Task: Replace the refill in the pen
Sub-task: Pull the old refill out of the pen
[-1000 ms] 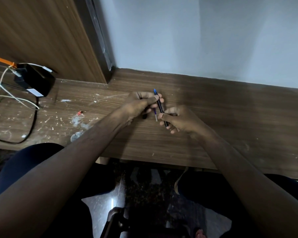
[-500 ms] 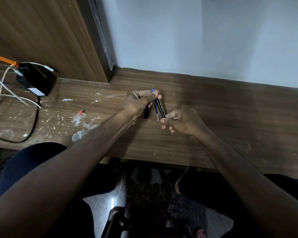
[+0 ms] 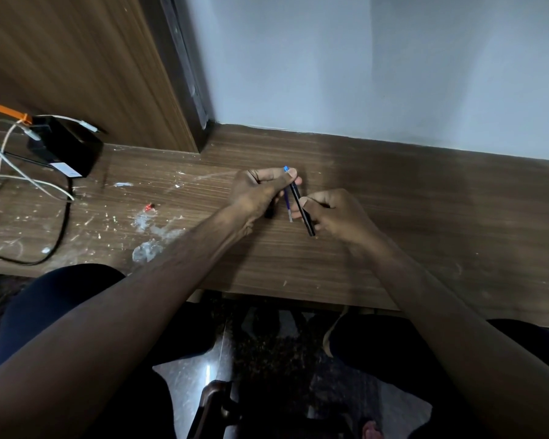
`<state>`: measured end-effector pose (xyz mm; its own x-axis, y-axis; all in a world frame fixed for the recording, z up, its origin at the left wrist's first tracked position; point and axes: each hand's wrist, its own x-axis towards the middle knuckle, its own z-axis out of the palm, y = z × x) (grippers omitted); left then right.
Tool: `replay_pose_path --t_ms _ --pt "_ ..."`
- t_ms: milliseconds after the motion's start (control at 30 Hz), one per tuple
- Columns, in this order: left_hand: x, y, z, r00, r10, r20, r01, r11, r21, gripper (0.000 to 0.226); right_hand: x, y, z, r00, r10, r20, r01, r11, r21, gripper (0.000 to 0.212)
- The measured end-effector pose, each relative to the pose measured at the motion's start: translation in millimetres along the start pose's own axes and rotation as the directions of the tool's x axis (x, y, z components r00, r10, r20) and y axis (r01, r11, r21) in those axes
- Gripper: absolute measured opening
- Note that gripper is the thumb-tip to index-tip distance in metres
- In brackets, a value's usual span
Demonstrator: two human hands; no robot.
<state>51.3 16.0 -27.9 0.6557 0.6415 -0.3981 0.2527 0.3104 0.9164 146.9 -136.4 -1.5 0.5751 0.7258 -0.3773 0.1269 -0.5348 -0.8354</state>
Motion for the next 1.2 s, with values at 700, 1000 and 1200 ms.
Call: replay_pose_path --t_ms 700,1000,1200 --pt "0.4 0.0 -2.0 0.999 -0.042 0.029 0.042 0.999 -0.012 0.027 -2.6 -3.8 1.7 0.995 0.086 -0.051 -0.079 0.99 0.119 0.03" --pt "-0.1 -0.8 -2.1 0.999 -0.02 0.035 0.019 1.0 0.008 0.028 -1.1 -4.0 3.9 0.993 0.117 0.011 -0.117 0.974 0.194 0.034" --pt "-1.3 -3.6 0.0 0.999 0.018 0.051 -0.02 0.999 0.048 0.035 0.5 1.4 2.6 0.994 0.065 -0.084 -0.051 0.985 0.162 0.024"
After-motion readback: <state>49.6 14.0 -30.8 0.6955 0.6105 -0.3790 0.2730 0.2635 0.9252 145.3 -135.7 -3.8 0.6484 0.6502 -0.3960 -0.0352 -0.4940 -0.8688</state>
